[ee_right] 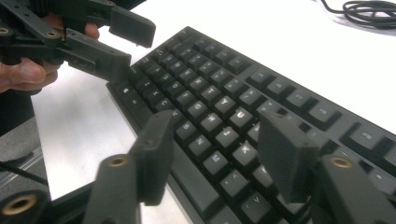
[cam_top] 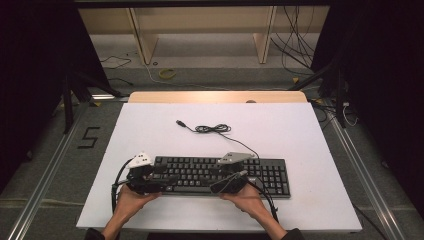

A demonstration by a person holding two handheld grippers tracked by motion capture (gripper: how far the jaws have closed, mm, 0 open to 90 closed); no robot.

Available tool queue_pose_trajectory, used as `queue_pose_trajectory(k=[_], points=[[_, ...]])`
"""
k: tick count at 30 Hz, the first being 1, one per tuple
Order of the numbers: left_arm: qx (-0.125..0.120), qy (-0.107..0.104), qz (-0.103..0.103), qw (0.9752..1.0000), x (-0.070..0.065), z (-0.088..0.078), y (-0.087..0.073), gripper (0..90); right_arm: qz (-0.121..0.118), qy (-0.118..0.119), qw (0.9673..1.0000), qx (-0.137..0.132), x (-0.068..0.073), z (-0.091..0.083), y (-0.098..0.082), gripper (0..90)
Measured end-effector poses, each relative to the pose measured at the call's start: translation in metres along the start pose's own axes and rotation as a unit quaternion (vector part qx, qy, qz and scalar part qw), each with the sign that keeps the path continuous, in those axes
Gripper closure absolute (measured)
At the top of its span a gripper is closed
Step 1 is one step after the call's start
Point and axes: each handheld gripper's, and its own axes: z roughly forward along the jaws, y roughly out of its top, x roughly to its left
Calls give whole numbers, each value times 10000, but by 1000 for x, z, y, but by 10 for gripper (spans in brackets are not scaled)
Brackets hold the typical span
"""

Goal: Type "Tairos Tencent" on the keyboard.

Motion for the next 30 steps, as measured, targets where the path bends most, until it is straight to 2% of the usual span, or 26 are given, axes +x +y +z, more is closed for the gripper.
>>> queue_pose_trajectory(k=[4,11,17,24,27,30], points=[[72,-34,55,10000,-2,3,0,385,34,-61,9999,-77,-2,-6,-2,409],[250,-90,223,9994,-6,10,0,540,71,-120,9998,-175,-5,-15,-7,374],[379,-99,448,9982,-10,17,0,671,111,-127,9996,-234,-7,-23,-11,362],[509,-39,778,9957,-16,21,1,837,146,-164,9993,-288,-8,-31,-15,351],[623,-29,889,9941,-17,23,0,885,151,-175,9993,-301,-9,-34,-16,349],[673,-32,902,9936,-18,24,0,893,189,-176,9992,-313,-10,-36,-17,348]])
